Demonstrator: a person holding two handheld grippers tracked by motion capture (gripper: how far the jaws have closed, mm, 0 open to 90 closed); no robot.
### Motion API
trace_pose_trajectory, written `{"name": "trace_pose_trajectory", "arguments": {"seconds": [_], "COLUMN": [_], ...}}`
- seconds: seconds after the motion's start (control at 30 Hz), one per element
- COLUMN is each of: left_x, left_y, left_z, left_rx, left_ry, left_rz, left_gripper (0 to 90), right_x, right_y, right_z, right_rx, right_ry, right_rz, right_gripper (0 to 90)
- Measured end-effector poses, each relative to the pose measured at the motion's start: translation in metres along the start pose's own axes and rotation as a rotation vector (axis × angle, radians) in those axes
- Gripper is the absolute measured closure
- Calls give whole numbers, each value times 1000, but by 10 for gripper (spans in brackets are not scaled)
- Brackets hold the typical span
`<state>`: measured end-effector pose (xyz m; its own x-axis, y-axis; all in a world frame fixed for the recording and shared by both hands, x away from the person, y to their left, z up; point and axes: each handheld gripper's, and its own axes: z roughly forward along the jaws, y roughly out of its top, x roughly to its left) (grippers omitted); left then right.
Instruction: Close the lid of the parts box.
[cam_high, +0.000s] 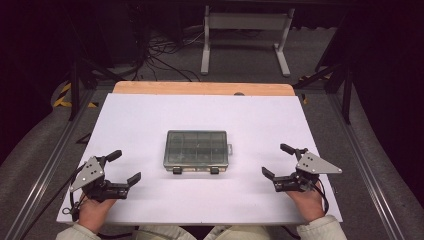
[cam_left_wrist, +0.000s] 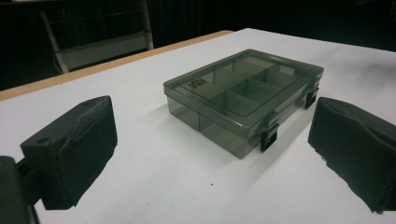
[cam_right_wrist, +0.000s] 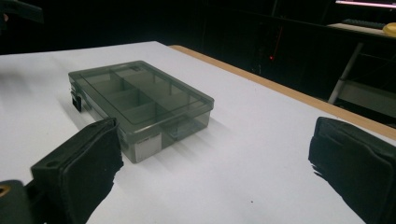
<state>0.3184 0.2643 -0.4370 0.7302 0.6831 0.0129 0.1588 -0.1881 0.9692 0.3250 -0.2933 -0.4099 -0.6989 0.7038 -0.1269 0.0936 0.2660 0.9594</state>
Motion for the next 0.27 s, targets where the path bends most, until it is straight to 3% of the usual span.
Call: {"name": "trace_pose_trajectory", "arguments": {"seconds": [0.13, 0.27], "left_x": [0, 3], "left_y": [0, 0], "left_z": [-2, -3], "left_rx": [-19, -31], "left_ry": [-8, -24], "left_rz": [-12, -45], "left_gripper": [18, 16], "right_x": [0, -1], "right_y": [-3, -3], "right_z": [3, 2], "right_rx": [22, 11], "right_ry": [-2, -6], "right_rz": [0, 7], "right_gripper": [28, 29]}}
